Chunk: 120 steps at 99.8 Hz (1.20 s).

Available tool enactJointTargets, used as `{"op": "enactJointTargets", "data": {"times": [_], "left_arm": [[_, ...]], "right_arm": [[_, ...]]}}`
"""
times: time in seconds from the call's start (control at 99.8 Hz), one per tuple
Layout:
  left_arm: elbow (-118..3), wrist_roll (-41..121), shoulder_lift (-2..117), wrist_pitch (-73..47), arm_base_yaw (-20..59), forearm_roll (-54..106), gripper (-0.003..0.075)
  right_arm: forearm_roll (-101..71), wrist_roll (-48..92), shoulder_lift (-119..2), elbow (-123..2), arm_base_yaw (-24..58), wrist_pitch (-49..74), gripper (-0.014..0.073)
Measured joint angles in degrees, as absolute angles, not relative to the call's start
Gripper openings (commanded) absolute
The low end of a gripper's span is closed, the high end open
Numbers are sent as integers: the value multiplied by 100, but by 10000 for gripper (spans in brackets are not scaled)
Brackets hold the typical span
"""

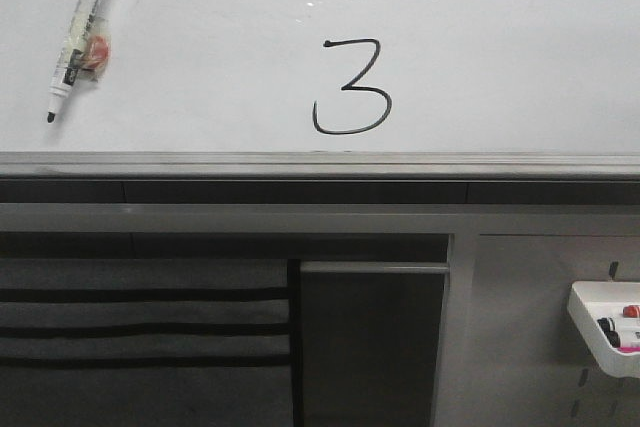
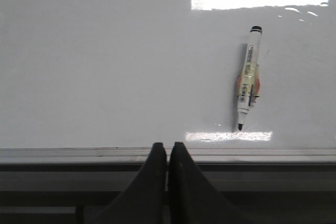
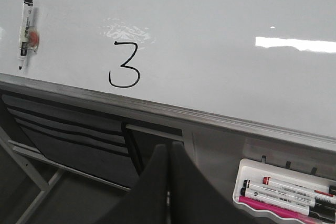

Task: Write number 3 on whiteboard

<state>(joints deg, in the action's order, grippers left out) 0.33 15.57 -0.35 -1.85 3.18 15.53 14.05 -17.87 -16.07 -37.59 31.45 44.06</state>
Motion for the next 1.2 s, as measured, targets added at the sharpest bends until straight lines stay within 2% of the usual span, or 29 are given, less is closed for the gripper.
{"op": "enactJointTargets", "data": {"times": [0.762,0.882,1.062,1.203], "left_arm": [[33,1557,-35,-205,239,1575,-18],[33,1557,-35,-205,239,1575,-18],[33,1557,-35,-205,239,1575,-18],[33,1557,-35,-205,239,1575,-18]], "right_arm": [[1458,-1794,-1364,-3577,3057,4187,-74],[1357,-1868,-864,-3022,2562,3551,-74],[919,-1912,-56,-1461,1492,1758,-74],[547,-1912,53,-393,761,542,-74]]}}
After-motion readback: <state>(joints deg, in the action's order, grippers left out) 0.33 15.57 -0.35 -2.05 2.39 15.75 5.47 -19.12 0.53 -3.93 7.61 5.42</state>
